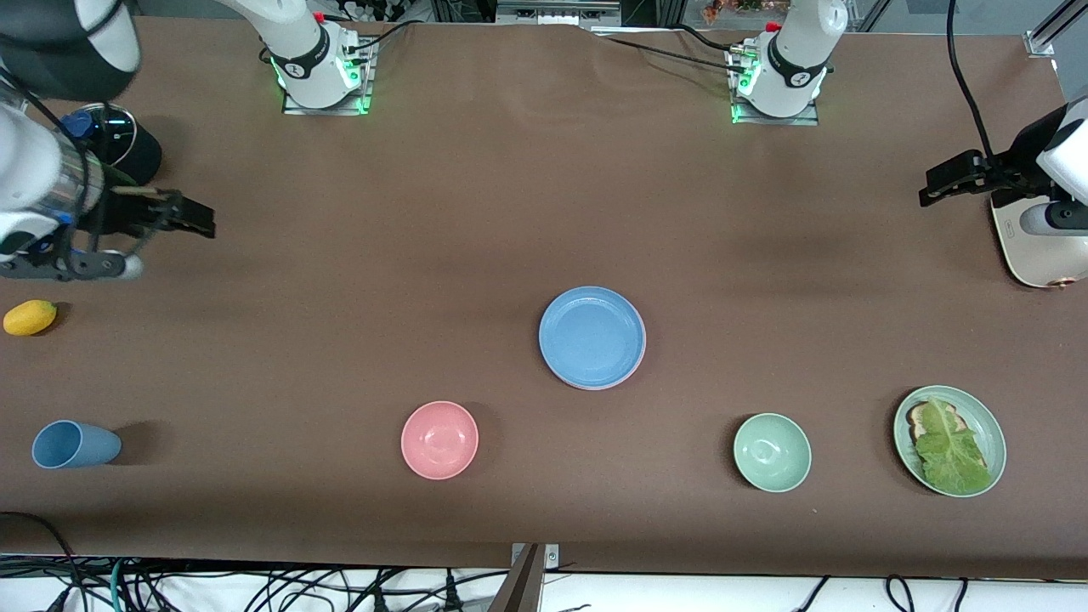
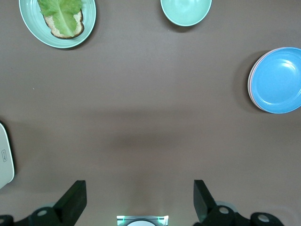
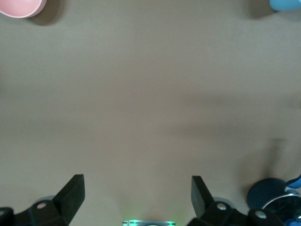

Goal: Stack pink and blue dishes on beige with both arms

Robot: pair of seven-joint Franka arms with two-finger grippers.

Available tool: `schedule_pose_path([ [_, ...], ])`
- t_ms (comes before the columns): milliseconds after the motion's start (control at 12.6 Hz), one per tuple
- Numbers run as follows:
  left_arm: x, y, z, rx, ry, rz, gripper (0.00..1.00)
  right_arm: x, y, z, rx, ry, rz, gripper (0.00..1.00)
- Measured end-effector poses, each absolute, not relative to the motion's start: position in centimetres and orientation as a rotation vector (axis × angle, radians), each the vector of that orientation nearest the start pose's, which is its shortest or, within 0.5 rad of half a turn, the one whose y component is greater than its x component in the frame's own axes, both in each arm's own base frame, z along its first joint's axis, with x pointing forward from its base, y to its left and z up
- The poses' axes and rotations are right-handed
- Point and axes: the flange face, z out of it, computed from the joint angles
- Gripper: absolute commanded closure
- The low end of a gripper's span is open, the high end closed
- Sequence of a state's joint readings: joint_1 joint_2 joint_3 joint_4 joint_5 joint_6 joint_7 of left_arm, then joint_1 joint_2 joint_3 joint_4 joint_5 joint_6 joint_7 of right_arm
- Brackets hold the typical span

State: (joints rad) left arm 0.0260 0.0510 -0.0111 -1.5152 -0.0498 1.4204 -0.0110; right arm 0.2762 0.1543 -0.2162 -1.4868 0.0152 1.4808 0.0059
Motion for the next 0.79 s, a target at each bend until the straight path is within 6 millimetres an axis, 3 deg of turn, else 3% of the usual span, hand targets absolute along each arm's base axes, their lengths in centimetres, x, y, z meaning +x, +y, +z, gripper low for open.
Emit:
schedule_pose_path([
  [159, 55.4, 0.2, 61.0, -3.184, -0.034, 0.231, 0.0, 58.2, 2.9, 57.8, -3.139, -0.071, 0.231, 0.0],
  [477, 55.4, 0.1, 61.0, -3.183, -0.03, 0.23, 0.0, 59.2, -0.6, 57.5, -3.094, 0.082, 0.111, 0.0],
  [794, 55.4, 0.0, 61.0, -3.184, -0.029, 0.23, 0.0, 55.9, -3.8, 58.2, -3.07, 0.186, 0.123, 0.0],
])
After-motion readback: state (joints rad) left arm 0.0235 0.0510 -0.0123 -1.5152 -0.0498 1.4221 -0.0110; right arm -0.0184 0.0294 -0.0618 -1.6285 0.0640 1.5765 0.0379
